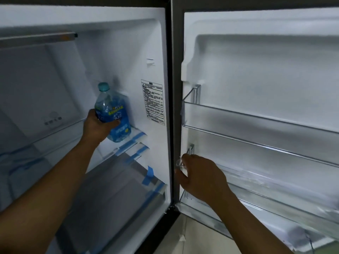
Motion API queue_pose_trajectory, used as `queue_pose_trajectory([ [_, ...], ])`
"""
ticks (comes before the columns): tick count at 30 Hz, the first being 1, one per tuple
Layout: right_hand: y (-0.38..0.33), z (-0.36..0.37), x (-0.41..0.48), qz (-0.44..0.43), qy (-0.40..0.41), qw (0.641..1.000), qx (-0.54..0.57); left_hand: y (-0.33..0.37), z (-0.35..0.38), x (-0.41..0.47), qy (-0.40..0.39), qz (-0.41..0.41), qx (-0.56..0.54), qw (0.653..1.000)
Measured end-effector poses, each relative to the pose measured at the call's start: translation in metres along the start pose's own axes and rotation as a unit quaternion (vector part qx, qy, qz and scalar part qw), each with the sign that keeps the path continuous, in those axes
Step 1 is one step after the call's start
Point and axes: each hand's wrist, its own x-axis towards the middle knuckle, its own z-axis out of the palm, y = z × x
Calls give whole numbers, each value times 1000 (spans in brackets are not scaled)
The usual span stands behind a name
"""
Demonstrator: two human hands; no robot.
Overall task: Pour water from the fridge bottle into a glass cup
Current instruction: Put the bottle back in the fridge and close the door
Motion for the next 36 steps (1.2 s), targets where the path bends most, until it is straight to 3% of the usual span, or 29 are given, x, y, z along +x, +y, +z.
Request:
queue_pose_trajectory([
  [7, 6, -1, 1, 14, -9, 1000, -6, 1, -1, 19, -32, -6, 5, 999],
  [17, -1, -7, 0, 47, -18, 999, 0, 11, 6, -12, 21, -15, -6, 1000],
  [21, -8, -6, -1, 67, -14, 998, -2, 36, 18, -54, 81, 45, -27, 995],
  [23, -14, -7, -2, 74, -17, 997, -1, 50, 32, -87, 28, 61, -45, 997],
  [26, -24, -10, -7, 74, -14, 997, -16, 68, 60, -141, -116, 87, -99, 984],
  [30, -35, -18, -29, 91, -20, 994, -51, 83, 83, -201, -272, 158, -33, 949],
  [36, -26, -52, -114, 187, -3, 976, -114, 97, 79, -254, -321, 329, 72, 885],
])
